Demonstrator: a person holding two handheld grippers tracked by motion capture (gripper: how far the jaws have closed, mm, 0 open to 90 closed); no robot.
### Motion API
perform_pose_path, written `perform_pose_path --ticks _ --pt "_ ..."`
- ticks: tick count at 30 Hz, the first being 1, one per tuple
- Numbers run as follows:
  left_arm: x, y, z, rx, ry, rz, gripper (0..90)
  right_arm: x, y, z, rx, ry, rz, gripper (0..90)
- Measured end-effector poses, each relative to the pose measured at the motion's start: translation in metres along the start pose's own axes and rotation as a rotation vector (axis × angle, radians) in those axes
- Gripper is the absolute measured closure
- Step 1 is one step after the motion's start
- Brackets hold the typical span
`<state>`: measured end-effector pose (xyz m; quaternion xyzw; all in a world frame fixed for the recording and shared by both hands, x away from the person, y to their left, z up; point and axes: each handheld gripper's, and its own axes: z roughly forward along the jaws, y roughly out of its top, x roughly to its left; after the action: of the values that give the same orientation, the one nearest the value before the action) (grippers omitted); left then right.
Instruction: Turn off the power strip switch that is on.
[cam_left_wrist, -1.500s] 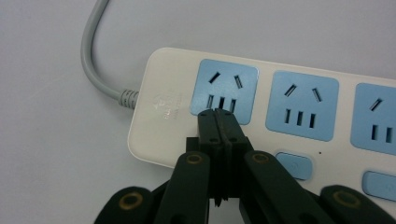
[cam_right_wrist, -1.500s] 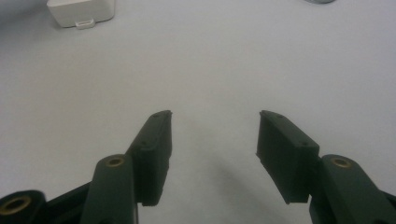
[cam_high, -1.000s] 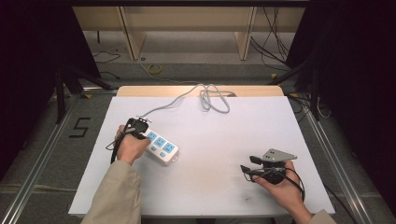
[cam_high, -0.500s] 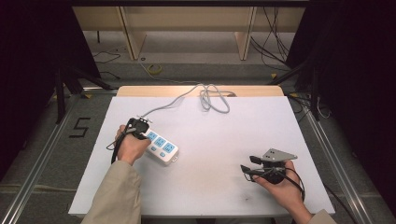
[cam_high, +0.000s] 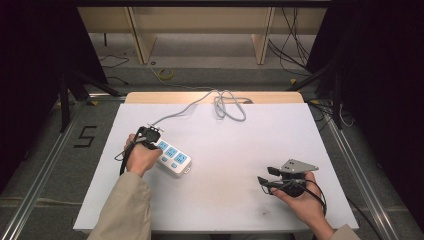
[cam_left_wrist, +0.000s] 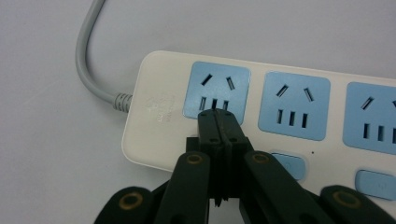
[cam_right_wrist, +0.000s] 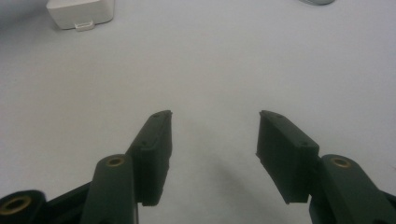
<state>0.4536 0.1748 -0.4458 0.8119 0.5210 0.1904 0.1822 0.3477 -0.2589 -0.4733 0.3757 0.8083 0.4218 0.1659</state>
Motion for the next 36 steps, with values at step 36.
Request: perform_pose_path --ticks 36 --pt "-0.003 0.003 -0.016 -0.109 -0.051 -0.051 85.0 0.000 0.000 -0.001 -0.007 0.000 -0.004 46.0"
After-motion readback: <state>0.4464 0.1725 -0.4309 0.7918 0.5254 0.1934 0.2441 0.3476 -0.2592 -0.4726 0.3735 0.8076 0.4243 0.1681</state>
